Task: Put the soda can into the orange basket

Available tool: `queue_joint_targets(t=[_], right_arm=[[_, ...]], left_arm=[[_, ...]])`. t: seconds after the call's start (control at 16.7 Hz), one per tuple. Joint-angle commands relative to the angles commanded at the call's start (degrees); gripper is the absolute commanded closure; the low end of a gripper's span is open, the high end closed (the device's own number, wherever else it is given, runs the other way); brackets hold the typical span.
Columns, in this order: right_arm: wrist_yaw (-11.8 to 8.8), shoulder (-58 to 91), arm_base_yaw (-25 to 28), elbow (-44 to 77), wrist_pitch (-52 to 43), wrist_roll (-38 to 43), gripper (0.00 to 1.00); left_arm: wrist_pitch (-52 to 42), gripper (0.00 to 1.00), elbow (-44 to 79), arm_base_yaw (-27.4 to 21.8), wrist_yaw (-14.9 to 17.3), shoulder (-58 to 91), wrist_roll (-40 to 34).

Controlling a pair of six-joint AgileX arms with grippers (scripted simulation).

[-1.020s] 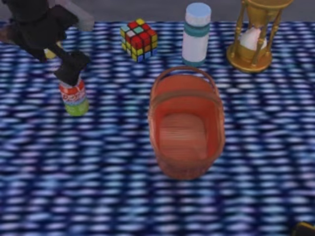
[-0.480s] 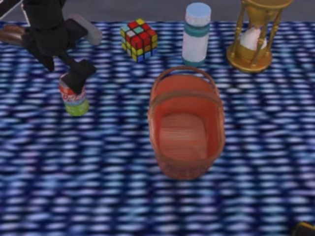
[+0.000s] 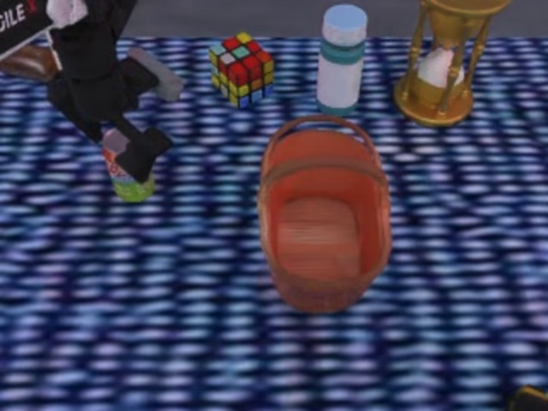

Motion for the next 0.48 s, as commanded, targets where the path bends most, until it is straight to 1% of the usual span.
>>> queue_joint_targets(t=[0.12,0.36,0.48], right_arm=[[0.0,0.0,0.0,0.0,0.0,0.0,0.0],[0.0,0.0,0.0,0.0,0.0,0.0,0.0],[0.0,0.0,0.0,0.0,0.0,0.0,0.0]], left_arm=[[2.0,0.0,-1.9,0.0,0.0,0.3,0.0],[2.1,0.0,-2.0,0.0,0.0,0.3,0.0],[2.1,0.15,-2.0,0.0,0.0,0.3,0.0]])
